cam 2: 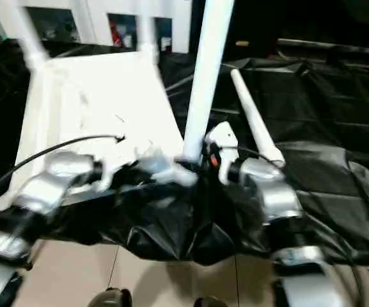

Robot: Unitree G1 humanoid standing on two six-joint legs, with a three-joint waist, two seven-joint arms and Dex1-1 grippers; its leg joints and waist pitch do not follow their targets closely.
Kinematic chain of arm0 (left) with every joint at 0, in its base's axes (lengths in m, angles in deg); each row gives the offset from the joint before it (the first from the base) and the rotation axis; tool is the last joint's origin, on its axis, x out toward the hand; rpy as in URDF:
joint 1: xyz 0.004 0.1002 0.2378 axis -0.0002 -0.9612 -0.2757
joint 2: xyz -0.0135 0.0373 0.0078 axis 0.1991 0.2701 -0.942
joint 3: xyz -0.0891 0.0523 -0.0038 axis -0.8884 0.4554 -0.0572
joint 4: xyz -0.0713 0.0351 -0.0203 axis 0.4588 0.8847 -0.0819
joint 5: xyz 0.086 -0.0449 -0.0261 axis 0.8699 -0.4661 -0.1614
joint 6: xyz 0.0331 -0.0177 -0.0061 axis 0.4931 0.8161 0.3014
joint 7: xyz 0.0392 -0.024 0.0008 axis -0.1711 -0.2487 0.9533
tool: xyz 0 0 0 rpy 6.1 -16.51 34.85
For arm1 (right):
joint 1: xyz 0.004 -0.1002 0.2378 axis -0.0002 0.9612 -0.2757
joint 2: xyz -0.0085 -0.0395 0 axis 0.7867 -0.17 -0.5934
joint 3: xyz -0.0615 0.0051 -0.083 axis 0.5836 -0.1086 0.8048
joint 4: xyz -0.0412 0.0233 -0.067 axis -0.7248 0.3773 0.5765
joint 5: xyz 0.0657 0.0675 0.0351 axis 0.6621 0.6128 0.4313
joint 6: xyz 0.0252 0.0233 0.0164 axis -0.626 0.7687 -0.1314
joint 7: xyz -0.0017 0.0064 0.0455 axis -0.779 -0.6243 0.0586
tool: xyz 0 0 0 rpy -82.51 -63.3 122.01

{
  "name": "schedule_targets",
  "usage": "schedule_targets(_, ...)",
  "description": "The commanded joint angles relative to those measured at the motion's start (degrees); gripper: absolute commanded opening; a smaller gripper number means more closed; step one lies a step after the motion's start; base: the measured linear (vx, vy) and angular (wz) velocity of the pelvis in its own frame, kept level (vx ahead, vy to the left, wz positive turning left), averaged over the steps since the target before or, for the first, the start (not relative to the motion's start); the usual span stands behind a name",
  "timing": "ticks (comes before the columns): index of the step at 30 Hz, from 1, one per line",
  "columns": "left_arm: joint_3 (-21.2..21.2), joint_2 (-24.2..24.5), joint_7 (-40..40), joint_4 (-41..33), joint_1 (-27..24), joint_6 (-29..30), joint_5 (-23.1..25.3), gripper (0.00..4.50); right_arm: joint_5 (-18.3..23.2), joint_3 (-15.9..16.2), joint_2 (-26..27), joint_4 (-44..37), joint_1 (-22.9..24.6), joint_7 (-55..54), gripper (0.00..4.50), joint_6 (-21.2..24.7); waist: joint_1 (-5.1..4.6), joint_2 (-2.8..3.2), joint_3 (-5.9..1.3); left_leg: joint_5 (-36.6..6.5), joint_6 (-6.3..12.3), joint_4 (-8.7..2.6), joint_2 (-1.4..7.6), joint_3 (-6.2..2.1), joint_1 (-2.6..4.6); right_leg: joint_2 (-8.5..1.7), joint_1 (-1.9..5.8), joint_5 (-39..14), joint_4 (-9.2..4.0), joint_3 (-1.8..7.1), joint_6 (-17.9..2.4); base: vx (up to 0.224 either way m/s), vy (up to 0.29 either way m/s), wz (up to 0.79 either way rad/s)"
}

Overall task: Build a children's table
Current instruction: Rotate leg to tighten

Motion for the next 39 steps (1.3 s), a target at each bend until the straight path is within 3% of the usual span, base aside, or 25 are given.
schedule_targets(1, -2.1, -2.0, 5.3, 1.0, 1.5, 0.9, -0.6, 0.00, -1.1, 0.8, 1.9, 5.3, 1.7, -4.6, 2.49, 2.8, 0.11, 0.23, -3.71, -12.6, 0.52, -4.00, 2.10, -0.71, 1.10, -4.47, 2.71, -12.5, -5.18, 2.93, -13.4, 0.000, 0.000, 0.00)
schedule_targets(2, -3.5, -5.6, 13.1, 3.9, 3.6, 4.1, 0.0, 0.00, -2.4, -0.3, 5.2, 9.4, -0.3, -13.5, 2.48, 2.0, -0.20, 0.31, -3.45, -13.9, -0.48, -4.25, 2.01, -0.73, 1.19, -4.31, 2.43, -14.7, -5.43, 2.96, -12.7, 0.000, 0.000, 0.00)
schedule_targets(4, -4.1, -8.3, 18.5, 6.5, 5.2, 5.5, 0.4, 0.00, -2.5, -1.5, 8.0, 12.7, -2.2, -19.5, 2.48, 1.8, -0.31, 0.30, -3.46, -15.6, -1.35, -4.30, 1.84, -0.87, 1.40, -4.48, 2.51, -19.2, -5.89, 2.91, -11.6, 0.000, 0.000, 0.00)
schedule_targets(6, -4.0, -9.9, 20.7, 8.2, 6.1, 5.0, 0.8, 0.00, -2.1, -2.6, 9.9, 14.8, -3.6, -22.6, 2.48, 1.6, -0.07, 0.21, -3.47, -16.1, -0.60, -4.26, 1.79, -0.80, 1.74, -4.65, 2.16, -21.1, -6.48, 3.11, -10.6, 0.000, 0.000, 0.00)
schedule_targets(12, -3.3, -11.1, 21.5, 10.0, 7.1, 2.4, 1.6, 0.00, -1.8, -2.7, 12.4, 16.9, -5.6, -22.5, 2.48, 0.6, 0.03, 0.29, -3.90, -14.8, 0.24, -4.72, 1.97, -1.05, 1.22, -4.50, 2.75, -16.5, -6.11, 2.89, -10.0, 0.000, 0.000, 0.00)
schedule_targets(14, -3.4, -10.9, 21.0, 10.2, 7.1, 1.8, 1.6, 0.00, -1.3, -3.7, 12.6, 17.6, -6.1, -22.4, 3.04, -0.2, -0.10, 0.29, -4.14, -14.6, 0.57, -4.79, 2.11, -1.00, 1.30, -4.48, 2.76, -14.9, -6.06, 2.77, -10.7, 0.000, 0.000, 0.00)
schedule_targets(16, -3.2, -10.3, 20.0, 10.2, 6.9, 0.8, 1.4, 0.00, -1.1, -4.1, 12.3, 18.1, -6.7, -21.9, 3.24, -0.7, -0.17, 0.43, -4.11, -15.3, 0.60, -4.92, 2.12, -1.05, 1.25, -4.48, 2.71, -15.4, -6.13, 2.72, -10.8, 0.000, 0.000, 0.00)
schedule_targets(19, -2.8, -9.3, 17.9, 9.4, 6.2, -0.9, 1.3, 0.00, -1.4, -3.8, 11.2, 17.8, -7.3, -19.9, 3.54, -1.1, -0.39, 0.35, -4.06, -16.1, 0.39, -5.08, 2.08, -1.16, 1.02, -4.54, 2.94, -16.9, -6.30, 2.67, -10.3, 0.000, 0.000, 0.00)
schedule_targets(24, -1.6, -6.4, 11.3, 6.5, 3.8, -4.0, 0.7, 0.00, -2.1, -1.1, 6.7, 13.7, -6.9, -10.0, 3.72, -0.7, -0.14, 0.04, -4.37, -12.7, 1.77, -4.73, 2.02, -0.95, 0.81, -4.69, 3.14, -14.5, -6.18, 2.76, -10.6, 0.000, 0.000, 0.00)
schedule_targets(29, -0.5, -3.3, 4.6, 2.8, 1.3, -5.5, -0.5, 0.00, -2.2, 2.1, 1.7, 7.8, -5.0, 0.3, 3.72, -0.3, 0.22, 0.03, -5.15, -4.8, 4.63, -3.78, 1.99, -0.66, 0.51, -4.31, 3.57, -1.4, -4.56, 2.61, -13.4, 0.000, 0.000, 0.00)
schedule_targets(30, -0.1, -2.4, 2.6, 1.9, 0.6, -5.9, -0.8, 0.00, -2.2, 2.9, 0.2, 6.3, -4.5, 3.1, 3.72, -0.3, 0.26, 0.16, -5.40, -2.2, 5.69, -3.45, 1.99, -0.56, 0.50, -4.12, 3.41, 3.5, -3.92, 2.53, -14.7, 0.000, 0.000, 0.00)
schedule_targets(31, 0.0, -2.2, 2.2, 1.7, 0.5, -5.8, -0.8, 0.00, -2.2, 3.2, -0.2, 6.0, -4.4, 3.9, 3.72, -0.3, 0.47, 0.33, -5.56, -0.8, 6.49, -3.24, 2.05, -0.55, 0.45, -3.93, 3.40, 7.0, -3.47, 2.36, -15.7, 0.000, 0.000, 0.00)
schedule_targets(32, 0.5, -1.0, -0.2, 0.9, -0.1, -6.6, -1.0, 0.00, -2.2, 4.2, -2.1, 4.2, -3.8, 7.6, 3.72, -0.3, 0.56, 0.12, -5.56, -1.2, 7.35, -3.08, 2.00, -0.46, 0.24, -3.75, 3.42, 9.1, -3.27, 2.25, -16.3, 0.000, 0.000, 0.00)
schedule_targets(36, 0.9, 0.8, -4.4, -0.7, -1.4, -8.0, -1.9, 0.00, -2.0, 5.7, -5.1, 1.5, -2.9, 13.3, 3.72, 0.4, 0.92, 0.36, -5.35, -3.7, 7.86, -3.05, 2.19, -0.28, 0.39, -3.81, 3.07, 6.9, -3.44, 2.21, -16.7, 0.000, 0.000, 0.00)
schedule_targets(39, 0.5, 2.5, -8.7, -2.6, -2.6, -8.8, -3.2, 0.00, -1.3, 7.2, -8.2, -1.7, -2.0, 19.2, 3.72, 1.6, 1.36, 0.02, -5.23, -5.0, 7.38, -3.15, 2.43, -0.23, 0.45, -4.01, 3.14, 4.1, -3.57, 2.35, -16.0, 0.000, 0.000, 0.00)
